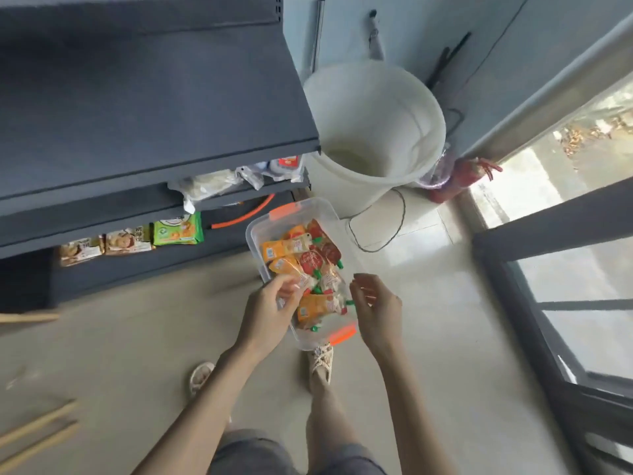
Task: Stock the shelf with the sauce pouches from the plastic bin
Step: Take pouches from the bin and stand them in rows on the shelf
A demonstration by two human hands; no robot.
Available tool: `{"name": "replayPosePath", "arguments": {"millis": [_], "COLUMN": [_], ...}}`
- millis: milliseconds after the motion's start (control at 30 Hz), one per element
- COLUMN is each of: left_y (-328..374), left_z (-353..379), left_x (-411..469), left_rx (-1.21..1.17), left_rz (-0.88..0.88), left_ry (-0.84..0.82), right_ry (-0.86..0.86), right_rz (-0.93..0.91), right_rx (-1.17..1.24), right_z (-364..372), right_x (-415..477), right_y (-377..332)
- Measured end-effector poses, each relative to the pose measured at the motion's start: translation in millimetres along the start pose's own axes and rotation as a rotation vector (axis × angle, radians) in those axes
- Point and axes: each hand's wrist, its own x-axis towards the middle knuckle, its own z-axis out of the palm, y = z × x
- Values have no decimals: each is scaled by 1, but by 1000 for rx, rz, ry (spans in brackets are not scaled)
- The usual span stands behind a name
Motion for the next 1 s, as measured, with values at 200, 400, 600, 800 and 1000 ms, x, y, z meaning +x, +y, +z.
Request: {"name": "replayPosePath", "arguments": {"millis": [200,400,600,800,1000], "left_y": [-30,-92,-184,-270,-309], "left_z": [97,153,199,236,261], "left_x": [33,79,134,176,184], "left_rx": [-53,-42,-28,-57,-78], "left_rz": [-249,-436,-653,-916,-1076], "left_ry": [98,138,84,40,-30], "right_ry": [-195,-335,-437,-512,-528], "right_rz": [103,161,279,424,475], "right_rx": [-7,-59,-134,-247,-383], "right_z": [-1,53,121,187,213], "right_x": [75,129,171,199,197], "right_y": [73,148,232,304,327]}}
